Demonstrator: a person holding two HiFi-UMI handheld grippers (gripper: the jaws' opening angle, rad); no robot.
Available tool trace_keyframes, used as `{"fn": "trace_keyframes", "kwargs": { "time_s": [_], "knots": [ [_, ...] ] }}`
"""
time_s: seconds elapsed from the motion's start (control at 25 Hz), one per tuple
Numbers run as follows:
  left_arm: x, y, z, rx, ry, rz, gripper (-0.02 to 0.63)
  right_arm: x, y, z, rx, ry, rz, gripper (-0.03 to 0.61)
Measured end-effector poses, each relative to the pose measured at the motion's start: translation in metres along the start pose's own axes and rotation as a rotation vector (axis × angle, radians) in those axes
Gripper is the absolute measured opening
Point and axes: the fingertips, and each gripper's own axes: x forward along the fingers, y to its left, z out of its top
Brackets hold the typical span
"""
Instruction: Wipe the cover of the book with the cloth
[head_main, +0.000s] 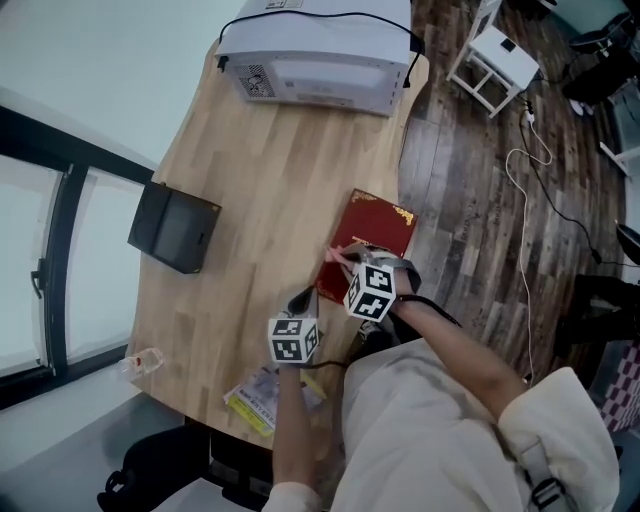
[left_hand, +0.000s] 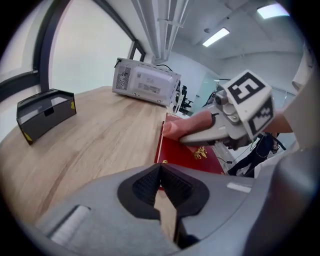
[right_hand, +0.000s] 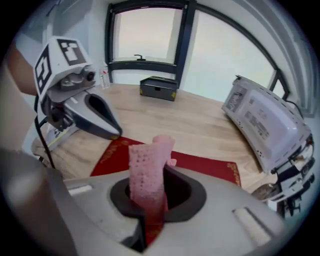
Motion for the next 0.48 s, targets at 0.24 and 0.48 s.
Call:
{"fn": "trace_keyframes", "kwargs": {
  "time_s": [0.24, 0.48],
  "knots": [
    [0.001, -0.001, 0.003, 0.001, 0.007, -0.006, 0.008, -0.013, 0.103, 0.012, -0.203, -0.025, 0.146, 0.026],
    [0.0, 0.0, 0.0, -0.026, 0.002, -0.01, 0.008, -0.022, 0.159, -0.002, -0.32, -0.024, 0.304, 0.026]
  ]
}}
